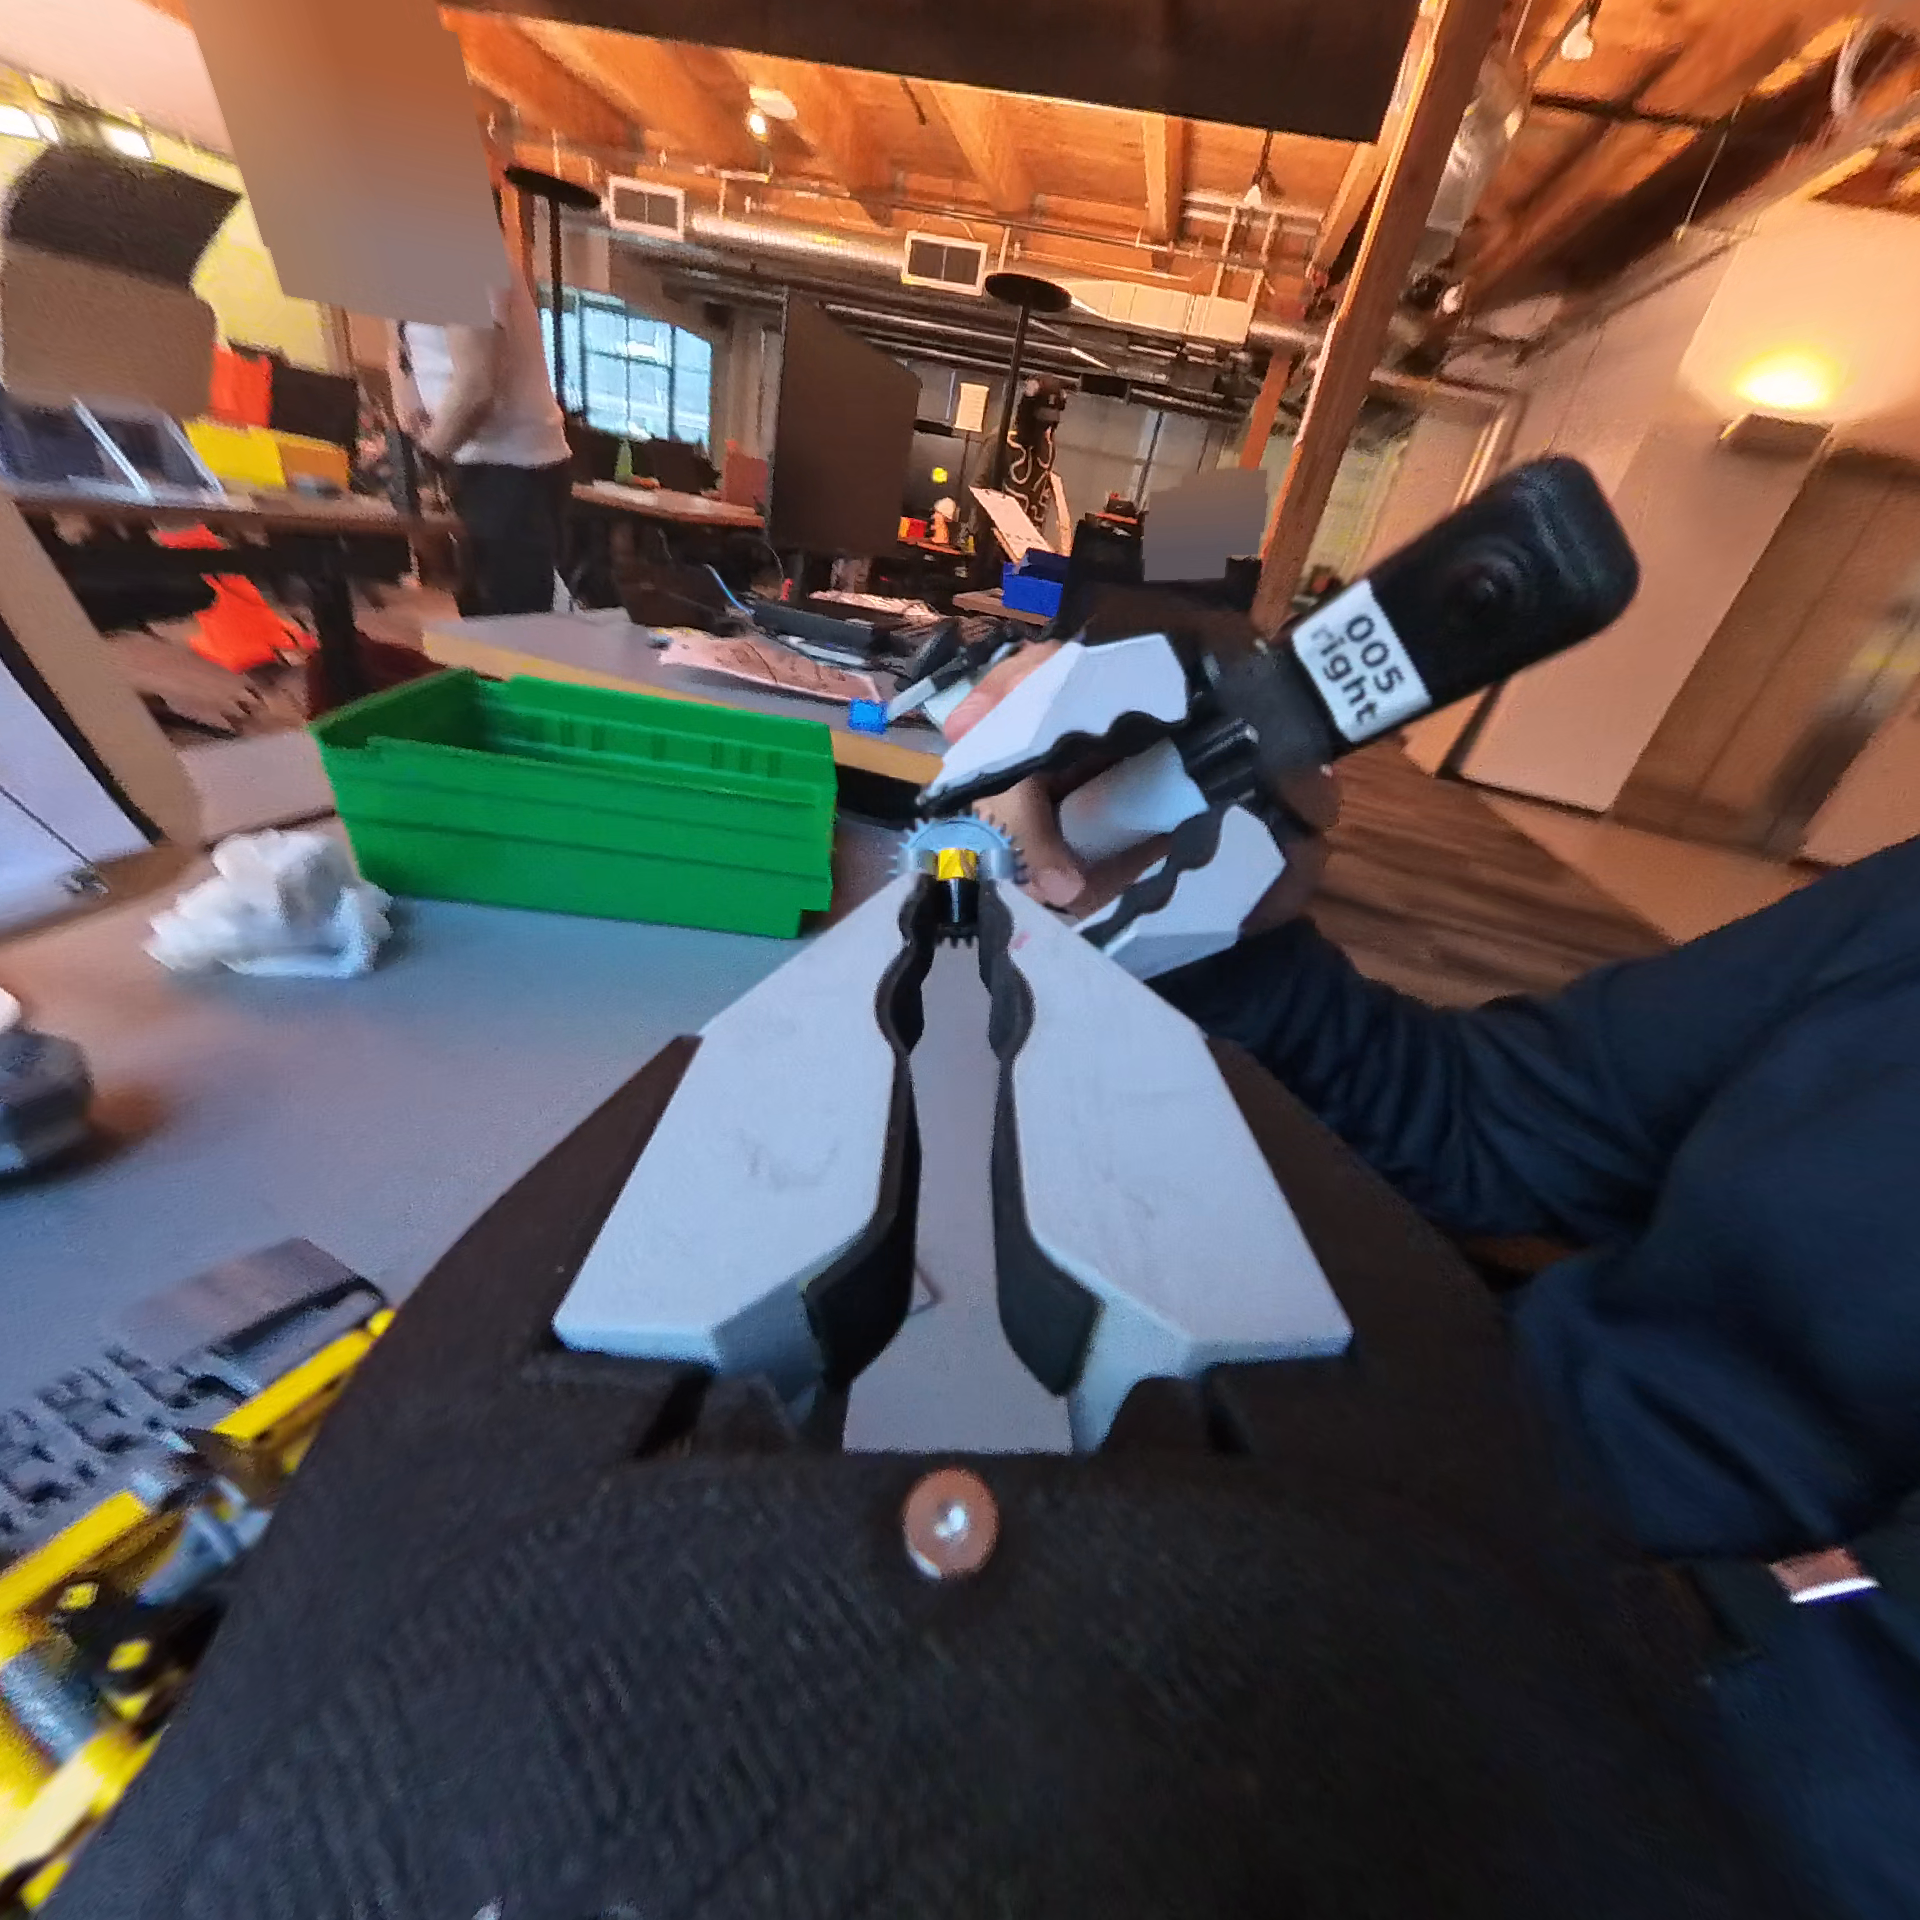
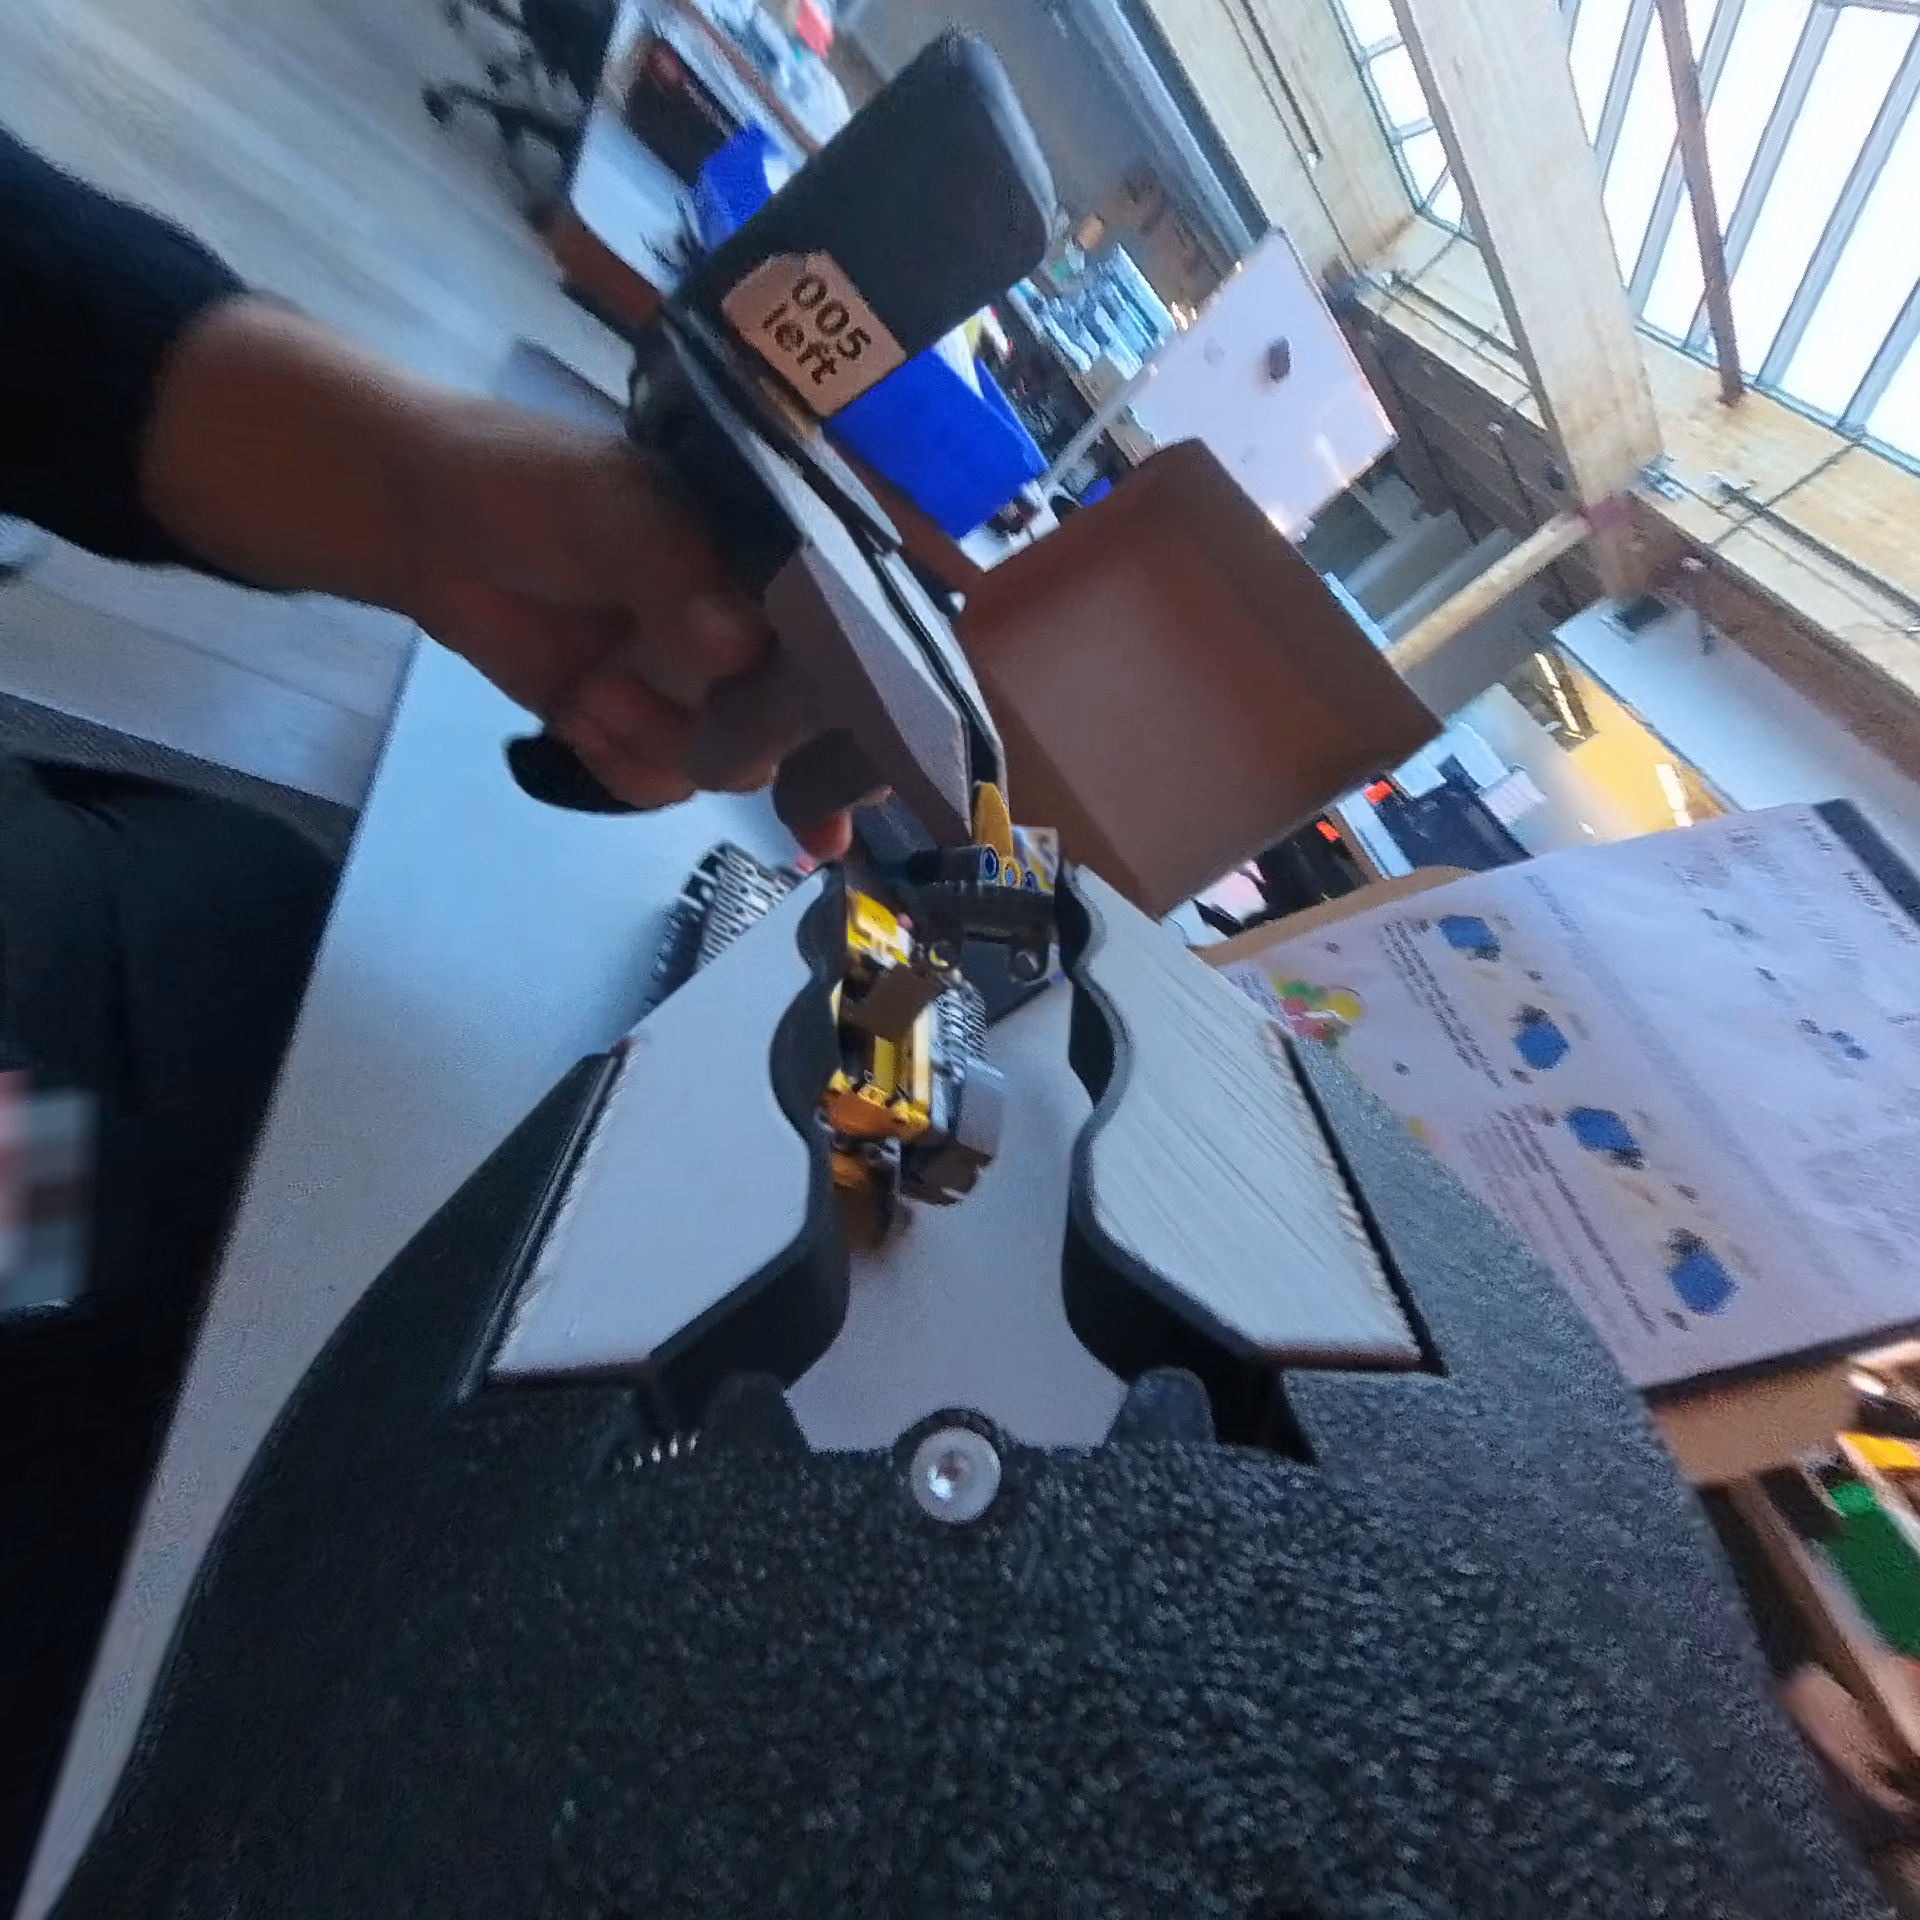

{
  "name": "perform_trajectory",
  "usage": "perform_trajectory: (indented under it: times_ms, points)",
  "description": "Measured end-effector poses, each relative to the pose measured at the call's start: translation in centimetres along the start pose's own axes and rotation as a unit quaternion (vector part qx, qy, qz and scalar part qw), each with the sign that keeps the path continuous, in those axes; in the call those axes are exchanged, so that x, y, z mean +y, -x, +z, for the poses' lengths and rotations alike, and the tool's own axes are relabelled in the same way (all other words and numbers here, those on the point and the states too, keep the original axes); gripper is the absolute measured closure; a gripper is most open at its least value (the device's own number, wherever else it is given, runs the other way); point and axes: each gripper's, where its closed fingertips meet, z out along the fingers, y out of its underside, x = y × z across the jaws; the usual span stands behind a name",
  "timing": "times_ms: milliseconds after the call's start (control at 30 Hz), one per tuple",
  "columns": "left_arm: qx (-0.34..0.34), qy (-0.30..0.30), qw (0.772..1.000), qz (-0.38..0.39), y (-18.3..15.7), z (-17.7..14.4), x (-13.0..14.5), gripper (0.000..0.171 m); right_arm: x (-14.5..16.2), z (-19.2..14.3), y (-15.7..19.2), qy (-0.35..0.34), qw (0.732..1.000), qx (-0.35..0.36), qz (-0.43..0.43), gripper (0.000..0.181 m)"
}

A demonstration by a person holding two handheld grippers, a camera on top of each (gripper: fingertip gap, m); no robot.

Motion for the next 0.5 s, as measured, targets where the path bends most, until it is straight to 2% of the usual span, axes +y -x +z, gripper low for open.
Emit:
perform_trajectory:
  times_ms: [233,500]
  points:
    - [0.002,0.015,0.997,-0.081,1.1,0.1,1.2,0.167,2.5,1.2,-0.5,0.086,0.991,0.052,-0.084,0.151]
    - [-0.006,0.019,0.995,-0.098,1.4,0.2,1.6,0.167,3.6,2.0,-0.6,0.108,0.99,0.06,-0.069,0.151]
